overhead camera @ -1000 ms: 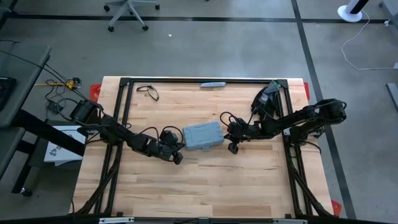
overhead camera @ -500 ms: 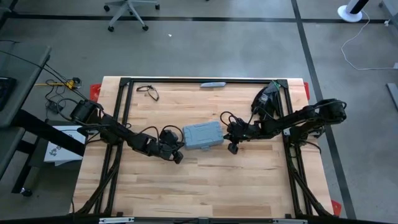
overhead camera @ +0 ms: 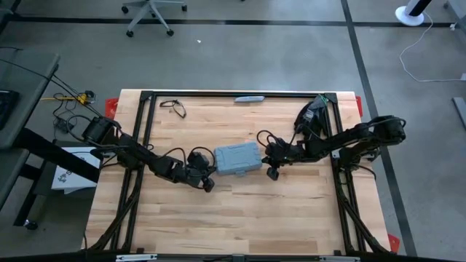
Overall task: Prefit tool cases
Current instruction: Open the gray tool case
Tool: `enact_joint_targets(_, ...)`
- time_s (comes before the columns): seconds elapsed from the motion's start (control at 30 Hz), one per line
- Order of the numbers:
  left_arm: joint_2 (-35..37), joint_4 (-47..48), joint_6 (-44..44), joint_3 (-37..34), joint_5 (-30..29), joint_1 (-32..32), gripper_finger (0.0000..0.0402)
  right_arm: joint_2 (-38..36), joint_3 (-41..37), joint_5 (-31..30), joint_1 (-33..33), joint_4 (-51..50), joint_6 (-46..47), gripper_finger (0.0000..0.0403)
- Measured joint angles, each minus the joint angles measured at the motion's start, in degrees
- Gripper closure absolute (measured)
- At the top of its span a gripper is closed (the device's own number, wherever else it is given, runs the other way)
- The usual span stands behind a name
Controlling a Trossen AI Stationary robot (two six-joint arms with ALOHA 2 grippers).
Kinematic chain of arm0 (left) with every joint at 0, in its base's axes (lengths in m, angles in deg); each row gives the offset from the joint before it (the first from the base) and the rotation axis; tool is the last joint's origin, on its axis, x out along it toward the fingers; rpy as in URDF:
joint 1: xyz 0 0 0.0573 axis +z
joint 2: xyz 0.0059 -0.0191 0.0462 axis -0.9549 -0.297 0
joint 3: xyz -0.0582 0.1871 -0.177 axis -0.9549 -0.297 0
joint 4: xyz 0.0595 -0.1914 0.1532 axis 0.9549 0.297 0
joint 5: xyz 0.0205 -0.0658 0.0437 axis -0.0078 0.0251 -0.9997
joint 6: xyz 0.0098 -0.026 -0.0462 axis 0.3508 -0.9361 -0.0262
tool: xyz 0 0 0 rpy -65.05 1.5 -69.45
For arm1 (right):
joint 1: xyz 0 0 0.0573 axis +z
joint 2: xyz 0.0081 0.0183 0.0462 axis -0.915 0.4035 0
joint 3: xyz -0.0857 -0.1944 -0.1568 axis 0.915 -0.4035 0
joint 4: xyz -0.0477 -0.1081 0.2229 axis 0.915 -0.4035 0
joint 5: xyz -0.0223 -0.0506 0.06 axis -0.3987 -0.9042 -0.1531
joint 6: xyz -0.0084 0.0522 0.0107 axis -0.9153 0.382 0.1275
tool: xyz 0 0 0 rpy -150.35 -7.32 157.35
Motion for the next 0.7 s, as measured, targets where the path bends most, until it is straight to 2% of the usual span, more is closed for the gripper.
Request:
enact_joint_targets(0.3,1.0,-0.5,0.9,0.2,-1.4,-0.1,0.0402,-4.2,1.1,0.1,0.0,-4.5,-1.2,0.0403)
enact_joint_targets(0.57,6.6,0.2,5.6,0.3,-3.5,-0.2,0.0402,-8.7,1.2,-4.0,0.0,-5.8,-1.5,0.0403)
enact_joint_targets(0.7,8.3,0.4,8.6,0.3,-6.6,0.2,0.0402,-10.2,1.2,-6.1,0.0,-5.3,-2.6,0.0403)
